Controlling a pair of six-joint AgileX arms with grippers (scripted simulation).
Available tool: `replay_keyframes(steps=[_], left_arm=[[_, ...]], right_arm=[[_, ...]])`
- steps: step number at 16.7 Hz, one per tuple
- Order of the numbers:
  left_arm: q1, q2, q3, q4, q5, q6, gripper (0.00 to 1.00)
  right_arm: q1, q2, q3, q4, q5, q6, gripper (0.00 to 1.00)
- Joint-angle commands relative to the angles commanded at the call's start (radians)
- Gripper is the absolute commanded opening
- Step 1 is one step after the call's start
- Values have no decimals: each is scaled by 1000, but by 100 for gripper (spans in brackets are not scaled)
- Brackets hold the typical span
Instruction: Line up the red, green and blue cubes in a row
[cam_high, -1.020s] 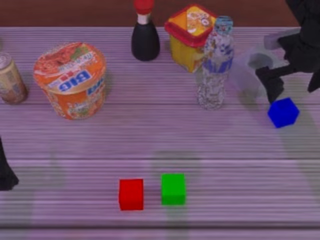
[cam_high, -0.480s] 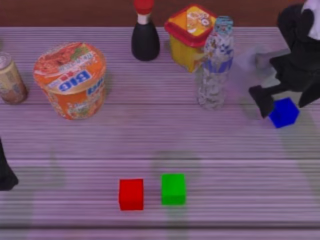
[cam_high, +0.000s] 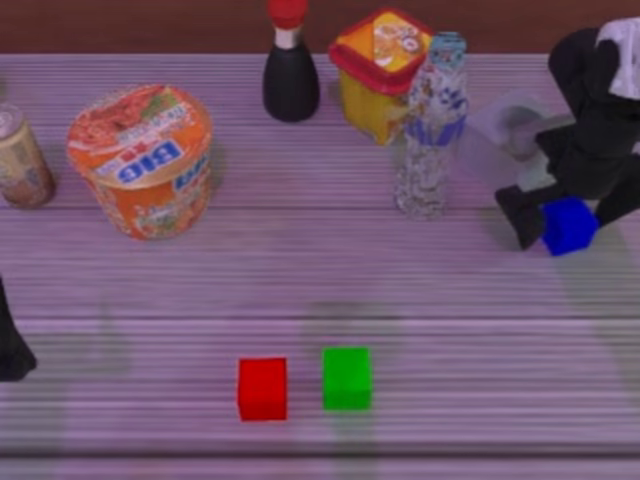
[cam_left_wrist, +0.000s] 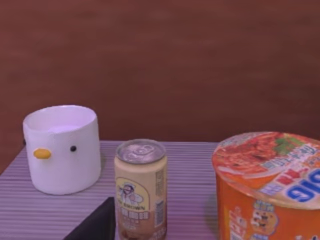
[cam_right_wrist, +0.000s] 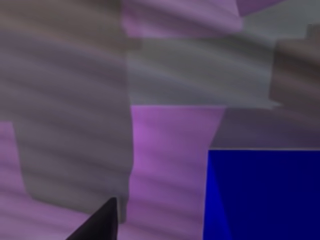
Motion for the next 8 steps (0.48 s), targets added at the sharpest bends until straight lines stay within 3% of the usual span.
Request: replay_keyframes(steps=[8], left_arm=[[0, 0, 0, 0, 0, 0, 100]], right_arm=[[0, 0, 0, 0, 0, 0, 25]])
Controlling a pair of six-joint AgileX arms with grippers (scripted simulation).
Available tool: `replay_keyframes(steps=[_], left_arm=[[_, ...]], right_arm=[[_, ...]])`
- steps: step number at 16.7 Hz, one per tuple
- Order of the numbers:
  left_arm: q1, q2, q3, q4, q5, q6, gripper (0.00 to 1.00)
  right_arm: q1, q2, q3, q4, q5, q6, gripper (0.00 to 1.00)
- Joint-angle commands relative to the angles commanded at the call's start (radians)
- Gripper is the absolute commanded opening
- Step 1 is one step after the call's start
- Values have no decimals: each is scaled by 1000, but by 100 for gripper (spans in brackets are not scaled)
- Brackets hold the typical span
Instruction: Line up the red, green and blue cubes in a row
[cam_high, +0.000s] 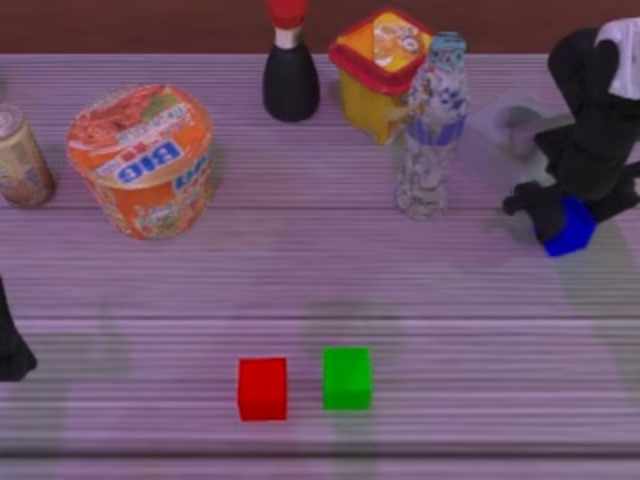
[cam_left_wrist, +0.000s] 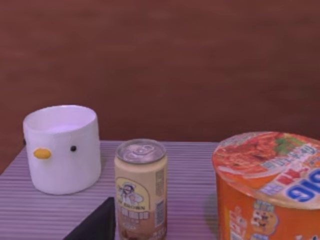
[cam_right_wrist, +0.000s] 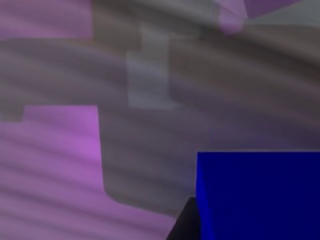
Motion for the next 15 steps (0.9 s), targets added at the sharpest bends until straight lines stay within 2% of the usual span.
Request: replay_keyframes(steps=[3, 4, 15], left_arm=[[0, 0, 0, 0, 0, 0, 100], [0, 0, 0, 0, 0, 0, 100], [0, 0, 0, 0, 0, 0, 100]], right_arm=[[0, 0, 0, 0, 0, 0, 2], [0, 0, 0, 0, 0, 0, 0], [1, -22, 35, -44, -2, 0, 0]])
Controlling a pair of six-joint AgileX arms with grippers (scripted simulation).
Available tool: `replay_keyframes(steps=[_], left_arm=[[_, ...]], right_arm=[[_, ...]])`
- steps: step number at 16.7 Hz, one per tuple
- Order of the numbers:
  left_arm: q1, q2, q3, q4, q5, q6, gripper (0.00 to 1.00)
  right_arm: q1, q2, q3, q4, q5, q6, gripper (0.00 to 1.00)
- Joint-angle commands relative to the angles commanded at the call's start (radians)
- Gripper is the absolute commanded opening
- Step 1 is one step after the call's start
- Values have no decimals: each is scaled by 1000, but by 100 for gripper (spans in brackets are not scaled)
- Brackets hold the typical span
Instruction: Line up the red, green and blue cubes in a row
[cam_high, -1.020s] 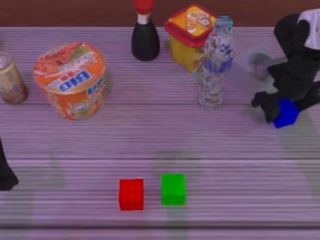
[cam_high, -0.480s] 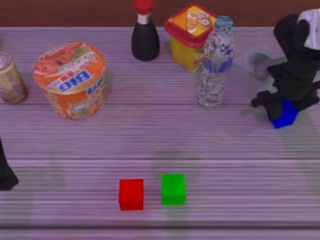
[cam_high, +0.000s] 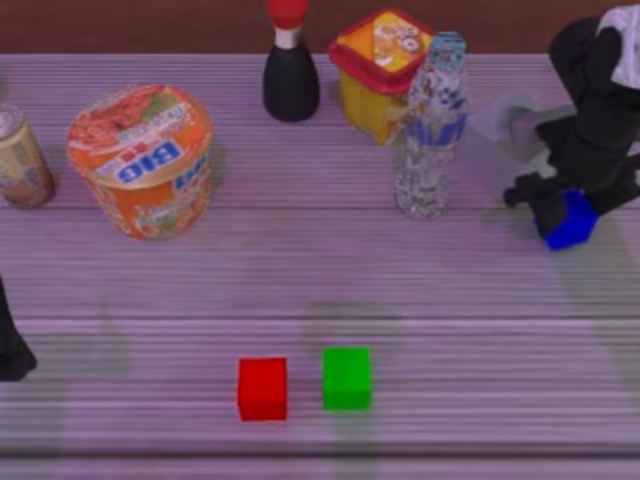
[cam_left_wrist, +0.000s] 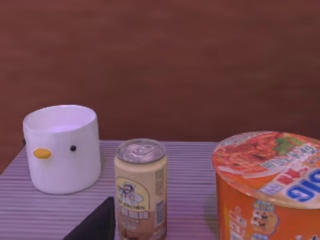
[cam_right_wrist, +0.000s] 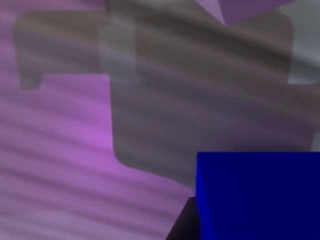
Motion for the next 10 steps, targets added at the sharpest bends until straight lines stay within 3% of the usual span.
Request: replay_keyframes(steps=[5, 10], left_arm=[[0, 0, 0, 0, 0, 0, 100], [0, 0, 0, 0, 0, 0, 100]], right_arm=[[5, -59, 103, -172, 0, 0, 0], [2, -65, 108, -181, 0, 4, 0]])
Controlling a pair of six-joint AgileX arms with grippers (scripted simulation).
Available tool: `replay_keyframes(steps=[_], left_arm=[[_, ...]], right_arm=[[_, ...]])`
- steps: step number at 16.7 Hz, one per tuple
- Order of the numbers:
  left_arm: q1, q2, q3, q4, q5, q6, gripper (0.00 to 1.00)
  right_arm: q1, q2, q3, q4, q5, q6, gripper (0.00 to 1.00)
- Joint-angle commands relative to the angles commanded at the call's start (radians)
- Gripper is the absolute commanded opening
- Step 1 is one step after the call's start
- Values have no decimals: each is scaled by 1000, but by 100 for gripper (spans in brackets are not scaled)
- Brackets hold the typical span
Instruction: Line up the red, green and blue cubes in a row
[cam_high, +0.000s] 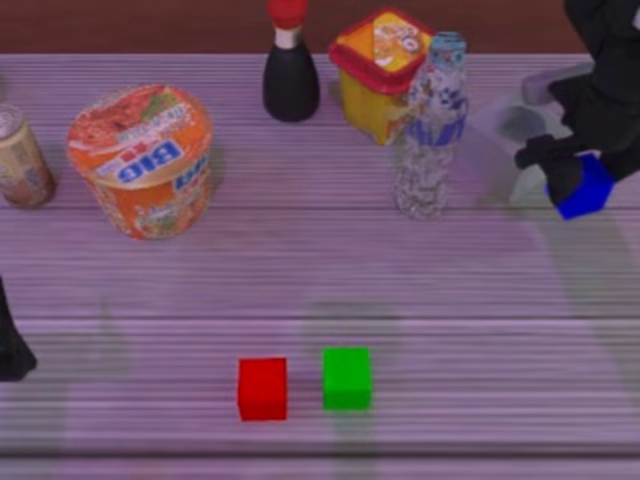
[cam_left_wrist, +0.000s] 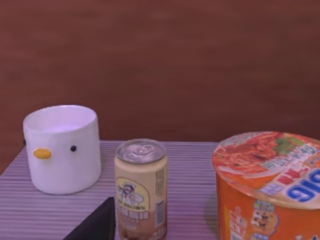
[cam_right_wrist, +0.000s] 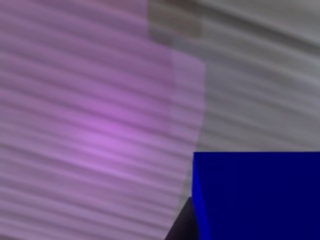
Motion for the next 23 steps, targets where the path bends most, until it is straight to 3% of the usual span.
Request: replay_keyframes(steps=[5, 11, 14, 17, 23], left_arm=[[0, 0, 0, 0, 0, 0, 100], [0, 0, 0, 0, 0, 0, 100], [0, 0, 0, 0, 0, 0, 100], [0, 0, 0, 0, 0, 0, 100], [0, 0, 0, 0, 0, 0, 100]], right_arm=[[119, -80, -107, 25, 1, 162, 0], [383, -280, -396, 83, 3, 628, 0], [498, -378, -522, 116, 6, 794, 0], [556, -438, -587, 140, 9, 865, 0], [556, -429, -598, 156, 8, 867, 0]])
